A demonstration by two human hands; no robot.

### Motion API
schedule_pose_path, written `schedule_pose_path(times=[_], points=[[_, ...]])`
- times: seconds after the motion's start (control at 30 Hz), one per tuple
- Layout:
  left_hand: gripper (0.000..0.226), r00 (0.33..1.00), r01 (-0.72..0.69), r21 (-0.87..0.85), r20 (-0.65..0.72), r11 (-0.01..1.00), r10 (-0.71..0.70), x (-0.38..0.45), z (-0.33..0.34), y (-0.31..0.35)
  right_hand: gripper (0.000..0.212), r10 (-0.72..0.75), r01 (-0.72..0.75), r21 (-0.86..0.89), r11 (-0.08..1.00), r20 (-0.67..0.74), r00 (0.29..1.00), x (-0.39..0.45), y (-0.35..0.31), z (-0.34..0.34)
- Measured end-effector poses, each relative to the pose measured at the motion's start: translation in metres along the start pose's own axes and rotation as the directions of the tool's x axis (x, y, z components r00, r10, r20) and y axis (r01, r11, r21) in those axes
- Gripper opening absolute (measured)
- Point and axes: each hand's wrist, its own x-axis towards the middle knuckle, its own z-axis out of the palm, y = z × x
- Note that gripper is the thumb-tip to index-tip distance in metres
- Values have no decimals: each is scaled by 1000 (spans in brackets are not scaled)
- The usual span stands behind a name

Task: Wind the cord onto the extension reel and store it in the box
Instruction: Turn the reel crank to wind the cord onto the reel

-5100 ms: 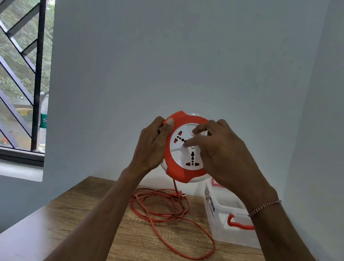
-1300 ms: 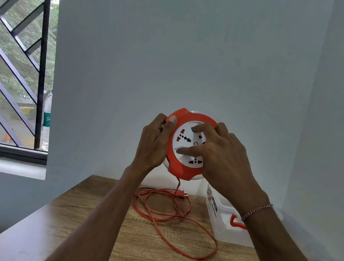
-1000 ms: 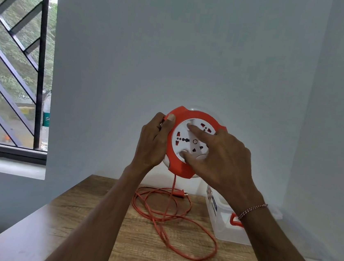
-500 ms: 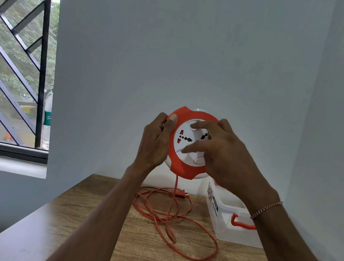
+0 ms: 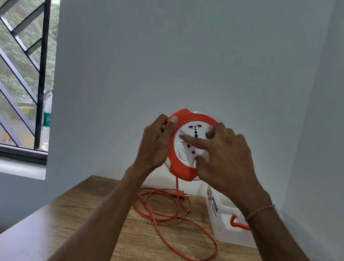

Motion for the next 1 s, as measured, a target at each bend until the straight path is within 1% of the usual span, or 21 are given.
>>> schedule_pose_path(times=[0.07,0.13,0.2,0.33,0.43,0.47,0.53,0.6,0.67,0.8,0.87,0.93,1.0], points=[[41,1000,6,-15,2,1000,-6,0,-1,1,60,78,-78,47,996,-14,997,1,1,-2],[44,1000,15,-18,0,1000,-15,0,-1,1,59,152,-146,150,978,-30,988,3,2,-6],[42,1000,20,-8,5,1000,-20,0,0,1,54,173,-161,221,962,-39,984,4,2,-9],[40,999,36,12,16,999,-37,-1,2,1,42,96,-85,220,972,-37,995,4,5,-11],[39,1000,26,23,8,999,-26,-1,1,0,29,1,8,209,978,-41,999,5,8,-16],[40,1000,20,24,4,1000,-20,0,0,0,29,-36,40,203,978,-24,999,5,8,-17],[39,1000,16,23,-5,1000,-15,0,-1,1,37,-88,79,182,980,41,995,5,4,-21],[36,1000,14,24,-10,1000,-14,0,-1,1,47,-114,99,114,988,130,985,4,-2,-22],[37,1000,14,22,-13,1000,-14,0,-1,2,54,-120,114,46,992,175,977,2,-8,-22],[36,1000,17,21,-12,1000,-16,1,0,3,54,-103,111,-46,993,153,983,2,-12,-21],[36,1000,13,14,-16,1000,-13,2,-1,3,58,-94,104,-67,992,143,985,2,-11,-18],[38,1000,8,-4,-18,1000,-8,3,-3,3,65,-69,77,-62,995,120,990,2,-10,-13],[38,1000,10,-19,-18,1000,-10,3,-4,2,66,-23,24,-26,999,51,998,1,-8,-7]])
